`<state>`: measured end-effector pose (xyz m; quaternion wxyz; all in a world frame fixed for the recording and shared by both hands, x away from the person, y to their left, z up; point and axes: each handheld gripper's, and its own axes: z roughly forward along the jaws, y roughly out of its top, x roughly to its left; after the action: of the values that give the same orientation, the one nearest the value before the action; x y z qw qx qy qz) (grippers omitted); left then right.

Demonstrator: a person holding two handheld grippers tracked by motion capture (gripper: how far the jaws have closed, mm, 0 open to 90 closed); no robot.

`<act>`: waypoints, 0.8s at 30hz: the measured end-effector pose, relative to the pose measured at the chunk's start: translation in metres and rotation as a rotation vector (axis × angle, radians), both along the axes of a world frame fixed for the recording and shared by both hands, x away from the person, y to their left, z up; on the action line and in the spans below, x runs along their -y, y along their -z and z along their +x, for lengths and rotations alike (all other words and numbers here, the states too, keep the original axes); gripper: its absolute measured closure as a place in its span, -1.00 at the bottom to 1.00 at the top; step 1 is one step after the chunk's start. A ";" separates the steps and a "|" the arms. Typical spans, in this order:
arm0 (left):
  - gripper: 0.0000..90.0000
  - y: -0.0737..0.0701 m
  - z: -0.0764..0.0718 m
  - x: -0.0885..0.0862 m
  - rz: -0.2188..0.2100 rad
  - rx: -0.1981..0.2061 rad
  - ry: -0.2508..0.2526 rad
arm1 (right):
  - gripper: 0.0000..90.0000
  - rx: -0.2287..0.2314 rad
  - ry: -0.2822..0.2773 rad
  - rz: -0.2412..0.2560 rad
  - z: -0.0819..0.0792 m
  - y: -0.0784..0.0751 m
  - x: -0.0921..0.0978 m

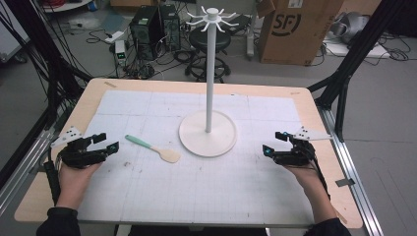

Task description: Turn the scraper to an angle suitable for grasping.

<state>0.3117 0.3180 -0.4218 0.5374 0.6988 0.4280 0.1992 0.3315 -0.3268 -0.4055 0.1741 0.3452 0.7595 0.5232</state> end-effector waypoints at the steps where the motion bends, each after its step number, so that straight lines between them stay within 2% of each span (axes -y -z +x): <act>1: -0.39 0.000 0.000 0.000 0.003 0.000 0.001 | -0.59 0.000 0.002 -0.002 0.000 0.000 0.000; 13: -0.34 0.002 0.001 0.001 0.027 -0.007 0.010 | -0.59 -0.003 -0.001 -0.007 0.000 0.000 -0.001; 24: -0.37 0.004 0.001 0.001 0.029 -0.010 0.009 | -0.58 0.003 -0.030 -0.025 0.001 0.000 -0.014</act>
<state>0.3129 0.3167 -0.4254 0.5259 0.7094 0.4247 0.1997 0.3321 -0.3124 -0.4057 0.1718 0.3309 0.7709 0.5165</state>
